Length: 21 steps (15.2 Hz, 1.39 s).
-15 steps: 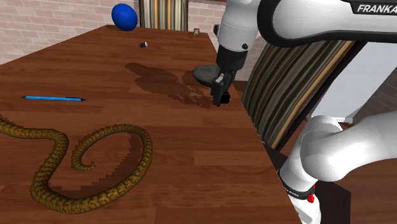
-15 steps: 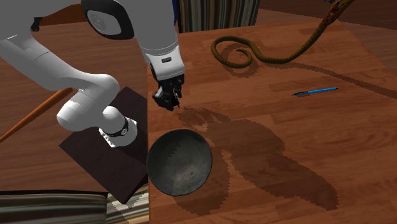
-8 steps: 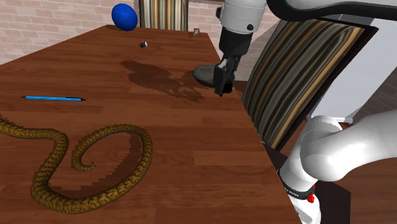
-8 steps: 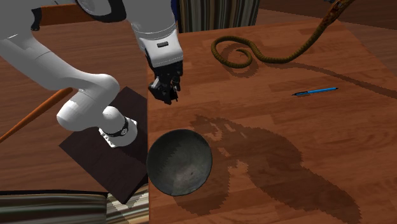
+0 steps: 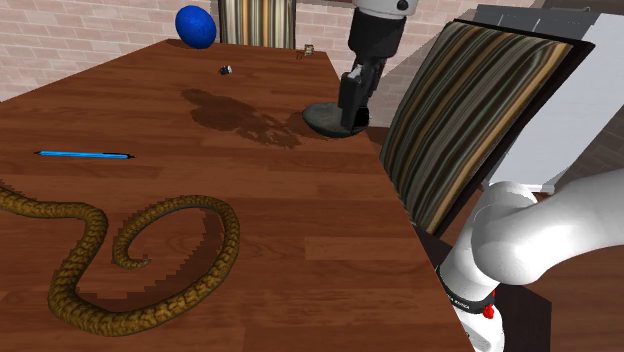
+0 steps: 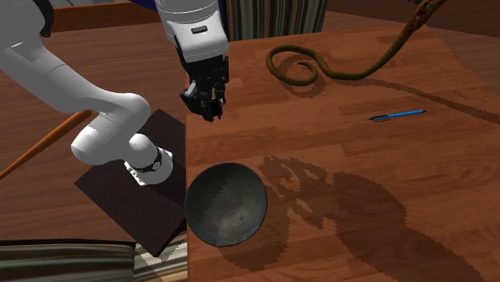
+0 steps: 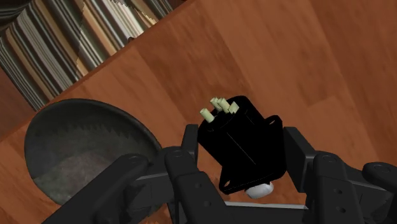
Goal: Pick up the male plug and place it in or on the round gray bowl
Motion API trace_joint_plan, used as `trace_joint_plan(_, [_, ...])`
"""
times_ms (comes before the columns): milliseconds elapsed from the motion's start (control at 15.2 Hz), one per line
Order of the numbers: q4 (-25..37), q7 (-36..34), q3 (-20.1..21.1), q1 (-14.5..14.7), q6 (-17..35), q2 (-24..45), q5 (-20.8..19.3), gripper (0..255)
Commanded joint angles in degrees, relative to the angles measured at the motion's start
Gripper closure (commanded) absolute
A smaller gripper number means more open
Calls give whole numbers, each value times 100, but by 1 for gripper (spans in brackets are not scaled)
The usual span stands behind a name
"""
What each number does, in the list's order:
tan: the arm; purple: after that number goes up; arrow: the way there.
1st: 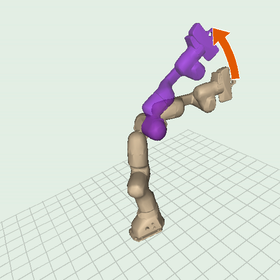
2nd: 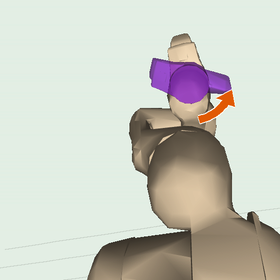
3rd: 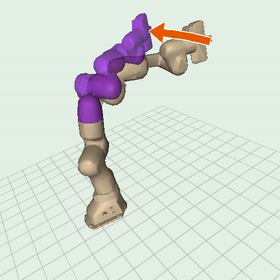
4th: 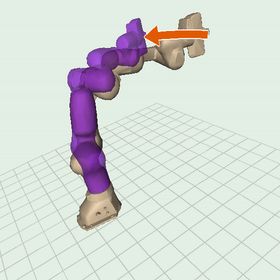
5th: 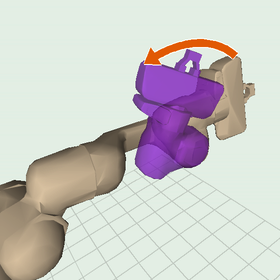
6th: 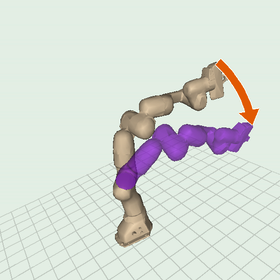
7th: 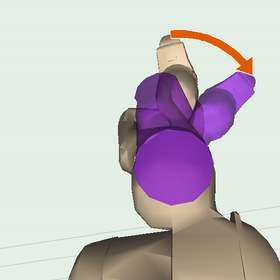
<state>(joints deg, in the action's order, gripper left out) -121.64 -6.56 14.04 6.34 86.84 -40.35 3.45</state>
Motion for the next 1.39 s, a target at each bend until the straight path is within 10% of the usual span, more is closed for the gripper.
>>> trace_joint_plan(0, [200, 1, -6, -12, -142, 59, -14, 255])
trace_joint_plan(1320, [1282, 1561, -1234, -566, 528, 1768, -698, 255])
